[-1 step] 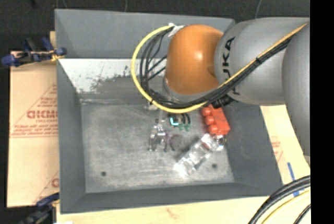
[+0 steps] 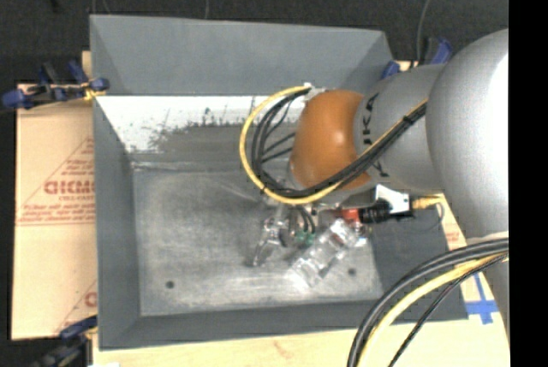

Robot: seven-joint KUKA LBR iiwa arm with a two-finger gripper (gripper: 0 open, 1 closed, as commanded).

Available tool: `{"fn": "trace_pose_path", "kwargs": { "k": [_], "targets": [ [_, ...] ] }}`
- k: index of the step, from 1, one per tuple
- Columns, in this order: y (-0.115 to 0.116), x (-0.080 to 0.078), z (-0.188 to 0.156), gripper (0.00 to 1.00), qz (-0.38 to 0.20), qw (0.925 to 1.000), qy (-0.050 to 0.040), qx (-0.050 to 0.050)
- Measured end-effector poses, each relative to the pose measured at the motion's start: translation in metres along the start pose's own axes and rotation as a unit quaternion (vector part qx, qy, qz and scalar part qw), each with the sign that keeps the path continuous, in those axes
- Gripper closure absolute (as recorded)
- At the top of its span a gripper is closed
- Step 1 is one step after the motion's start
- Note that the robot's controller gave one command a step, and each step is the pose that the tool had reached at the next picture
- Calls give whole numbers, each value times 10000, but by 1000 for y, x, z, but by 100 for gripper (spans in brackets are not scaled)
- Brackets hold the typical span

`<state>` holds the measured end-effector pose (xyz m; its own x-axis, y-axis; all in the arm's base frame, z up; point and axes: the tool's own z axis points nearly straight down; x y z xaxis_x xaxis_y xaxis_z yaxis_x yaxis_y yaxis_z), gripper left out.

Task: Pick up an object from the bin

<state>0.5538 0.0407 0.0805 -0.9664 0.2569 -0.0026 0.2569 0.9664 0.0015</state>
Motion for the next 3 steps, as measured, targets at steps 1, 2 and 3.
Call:
{"fn": "trace_pose_path", "kwargs": {
  "k": [1,2,3],
  "targets": [
    [-39,0,5,0,1244,9922,-64,-45],
    [-41,-2,4,100,1268,9919,-90,-37],
    [-53,-3,-157,100,1622,9867,-43,-11]
  ]
}}
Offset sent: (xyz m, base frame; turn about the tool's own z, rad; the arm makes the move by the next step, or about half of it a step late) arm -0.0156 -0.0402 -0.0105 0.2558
